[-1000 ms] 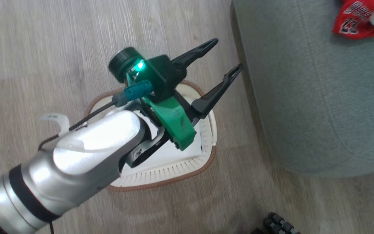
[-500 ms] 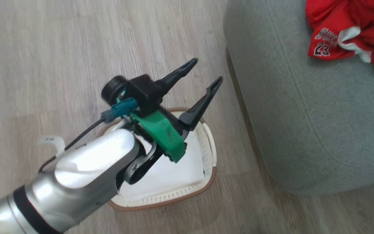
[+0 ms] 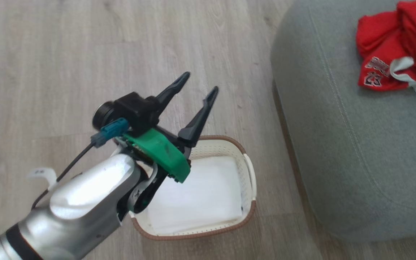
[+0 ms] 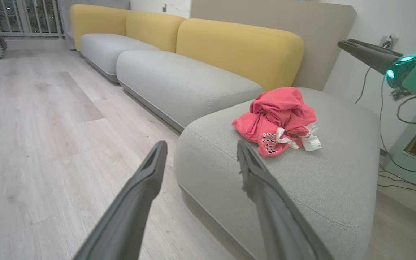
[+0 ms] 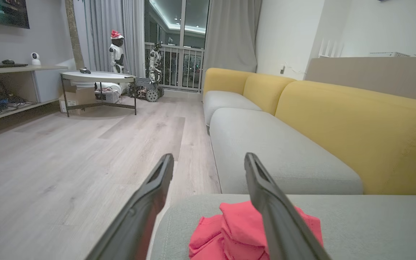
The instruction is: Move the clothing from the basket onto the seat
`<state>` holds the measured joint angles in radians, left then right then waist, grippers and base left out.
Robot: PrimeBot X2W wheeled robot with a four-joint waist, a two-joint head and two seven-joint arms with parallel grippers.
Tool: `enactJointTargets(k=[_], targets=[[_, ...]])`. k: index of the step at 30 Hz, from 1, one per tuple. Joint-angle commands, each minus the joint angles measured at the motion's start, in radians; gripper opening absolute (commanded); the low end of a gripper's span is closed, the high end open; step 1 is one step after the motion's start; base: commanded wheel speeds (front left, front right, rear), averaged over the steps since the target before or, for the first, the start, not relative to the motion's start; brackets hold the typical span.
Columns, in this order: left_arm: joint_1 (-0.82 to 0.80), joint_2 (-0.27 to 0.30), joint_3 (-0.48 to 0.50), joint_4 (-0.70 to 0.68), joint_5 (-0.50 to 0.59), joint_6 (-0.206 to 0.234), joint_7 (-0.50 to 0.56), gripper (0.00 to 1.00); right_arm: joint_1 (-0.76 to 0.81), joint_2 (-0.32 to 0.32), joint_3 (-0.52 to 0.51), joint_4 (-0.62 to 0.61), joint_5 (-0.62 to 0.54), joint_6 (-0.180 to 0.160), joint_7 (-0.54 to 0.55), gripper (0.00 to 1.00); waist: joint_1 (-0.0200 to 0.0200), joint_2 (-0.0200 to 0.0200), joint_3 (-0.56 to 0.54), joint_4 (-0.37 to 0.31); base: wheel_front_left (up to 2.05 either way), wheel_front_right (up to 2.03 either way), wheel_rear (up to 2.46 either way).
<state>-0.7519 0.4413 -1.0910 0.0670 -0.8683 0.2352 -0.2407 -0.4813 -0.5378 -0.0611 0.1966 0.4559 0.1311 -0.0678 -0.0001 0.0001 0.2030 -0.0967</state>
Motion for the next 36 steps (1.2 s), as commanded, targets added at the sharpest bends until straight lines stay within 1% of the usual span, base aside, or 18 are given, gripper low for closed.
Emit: enactJointTargets(k=[1,5,9,15,20,27,29,32,36], targets=[[-0.016,0.032,0.057,-0.024,-0.003,0.008,-0.012,1.00,0.026,-0.008,-0.011,-0.053,-0.011,0.000,-0.003,1.00,0.0001,-0.0001,-0.021,0.022,0.00,0.00,0.00],[0.034,0.041,0.100,-0.027,-0.011,0.022,-0.018,1.00,0.132,0.062,-0.055,-0.161,-0.046,0.000,0.010,1.00,0.0001,-0.0001,-0.054,0.054,0.00,0.00,0.00],[0.093,0.057,0.147,-0.033,-0.014,0.033,-0.020,1.00,0.231,0.133,-0.075,-0.253,-0.074,0.000,0.024,1.00,0.0001,-0.0001,-0.085,0.083,0.00,0.00,0.00],[0.205,0.072,0.251,-0.063,0.003,0.046,-0.021,1.00,0.356,0.220,-0.078,-0.322,-0.091,0.000,0.016,1.00,0.0001,-0.0001,-0.127,0.130,0.00,0.00,0.00],[0.324,0.070,0.355,-0.091,0.030,0.054,-0.021,1.00,0.437,0.268,-0.072,-0.331,-0.099,0.000,-0.012,1.00,0.0001,-0.0001,-0.152,0.163,0.00,0.00,0.00],[0.479,0.057,0.498,-0.105,0.094,0.061,-0.021,1.00,0.515,0.323,-0.041,-0.307,-0.098,0.000,-0.088,1.00,0.0001,-0.0001,-0.172,0.190,0.00,0.00,0.00],[0.521,0.046,0.537,-0.101,0.111,0.053,-0.021,1.00,0.532,0.336,-0.034,-0.294,-0.099,0.000,-0.107,1.00,0.0001,-0.0001,-0.174,0.193,0.00,0.00,0.00],[0.570,0.026,0.588,-0.090,0.153,0.029,-0.021,1.00,0.549,0.348,-0.023,-0.276,-0.109,0.000,-0.131,1.00,0.0001,-0.0001,-0.180,0.197,0.00,0.00,0.00],[0.607,0.006,0.626,-0.072,0.208,0.004,-0.021,1.00,0.558,0.359,-0.012,-0.258,-0.122,0.000,-0.150,1.00,0.0001,-0.0001,-0.185,0.199,0.00,0.00,0.00]])
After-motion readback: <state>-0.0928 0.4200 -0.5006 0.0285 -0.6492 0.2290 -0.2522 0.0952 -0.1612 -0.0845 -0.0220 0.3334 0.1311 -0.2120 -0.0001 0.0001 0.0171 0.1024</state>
